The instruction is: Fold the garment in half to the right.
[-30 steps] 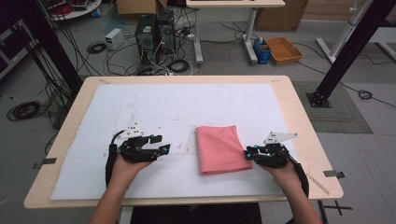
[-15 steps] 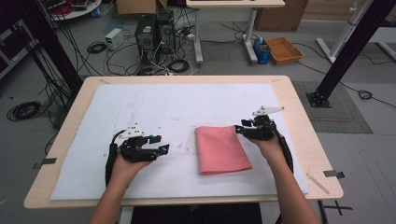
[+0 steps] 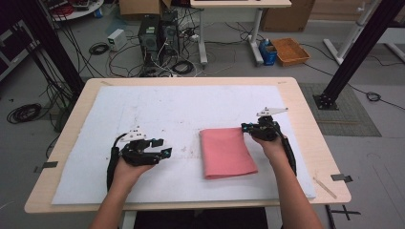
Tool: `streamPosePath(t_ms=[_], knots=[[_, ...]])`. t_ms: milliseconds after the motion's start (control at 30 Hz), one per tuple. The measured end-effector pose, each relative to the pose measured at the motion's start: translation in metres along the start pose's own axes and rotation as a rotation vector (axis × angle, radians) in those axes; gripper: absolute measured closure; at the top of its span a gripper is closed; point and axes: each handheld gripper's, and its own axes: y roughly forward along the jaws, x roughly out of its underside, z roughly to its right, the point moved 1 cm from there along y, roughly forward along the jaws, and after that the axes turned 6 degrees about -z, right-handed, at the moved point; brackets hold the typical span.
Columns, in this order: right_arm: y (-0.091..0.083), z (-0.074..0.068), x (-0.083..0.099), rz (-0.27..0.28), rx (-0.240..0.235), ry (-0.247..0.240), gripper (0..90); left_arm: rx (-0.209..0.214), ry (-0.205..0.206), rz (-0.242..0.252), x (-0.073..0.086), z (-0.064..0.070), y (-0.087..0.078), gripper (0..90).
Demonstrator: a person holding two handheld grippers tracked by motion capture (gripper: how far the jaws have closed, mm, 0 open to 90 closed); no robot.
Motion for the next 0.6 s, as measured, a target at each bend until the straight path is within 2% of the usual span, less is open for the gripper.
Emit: streamPosePath(t_ms=[200,233,367,433,467,533,600], knots=[[0.004,0.004,0.006,-0.016,0.034,0.011,90.0,0.001,-0.003,-0.006,0.001,0.000,0.002,41.4],[0.003,0.004,0.006,-0.009,0.058,0.001,87.2,0.002,-0.004,-0.007,0.002,0.000,0.002,41.4],[-0.004,0.004,0.004,0.026,0.058,0.011,78.8,0.001,-0.005,0.000,0.001,-0.001,0.001,41.4],[-0.011,0.002,0.004,0.046,0.062,0.009,67.8,-0.001,-0.001,0.001,0.001,-0.003,0.001,41.3],[-0.015,0.001,0.005,0.049,0.064,0.018,67.4,-0.003,-0.006,0.002,0.001,-0.003,0.000,41.2],[-0.022,-0.001,0.006,0.059,0.071,-0.009,62.8,-0.010,-0.008,0.004,0.001,-0.004,0.000,40.2],[-0.029,-0.003,0.008,0.068,0.085,-0.012,55.9,-0.017,-0.004,0.007,0.000,-0.004,-0.002,39.9]])
